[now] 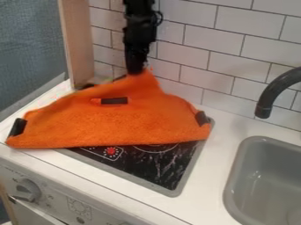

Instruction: Unfold the cloth from bottom to top left

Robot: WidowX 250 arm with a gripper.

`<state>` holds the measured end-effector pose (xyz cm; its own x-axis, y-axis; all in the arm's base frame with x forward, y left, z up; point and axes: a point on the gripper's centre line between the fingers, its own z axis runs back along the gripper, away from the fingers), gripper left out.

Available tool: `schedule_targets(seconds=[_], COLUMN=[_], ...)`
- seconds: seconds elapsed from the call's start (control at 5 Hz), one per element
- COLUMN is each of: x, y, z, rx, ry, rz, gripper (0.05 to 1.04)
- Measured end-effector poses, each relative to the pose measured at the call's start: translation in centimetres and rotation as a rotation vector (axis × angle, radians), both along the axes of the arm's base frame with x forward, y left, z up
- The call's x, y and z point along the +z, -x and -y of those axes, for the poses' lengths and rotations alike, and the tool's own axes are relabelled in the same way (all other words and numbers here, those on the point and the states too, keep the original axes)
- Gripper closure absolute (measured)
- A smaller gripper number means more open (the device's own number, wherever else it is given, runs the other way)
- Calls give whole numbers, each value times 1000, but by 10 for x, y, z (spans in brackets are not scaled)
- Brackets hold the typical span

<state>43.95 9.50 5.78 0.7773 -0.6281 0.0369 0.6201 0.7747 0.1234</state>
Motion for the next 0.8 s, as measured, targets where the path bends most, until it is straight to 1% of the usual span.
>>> schedule_targets(seconds=[0.2, 0.4, 0.6, 0.8], x=[-8, -10, -11, -11], y=[0, 0, 1, 1], z=[-2, -1, -1, 1], rx=[11, 25, 42, 48], ry=[9, 21, 24, 29], rz=[-15, -17, -24, -24], gripper=[1020, 885, 641, 349])
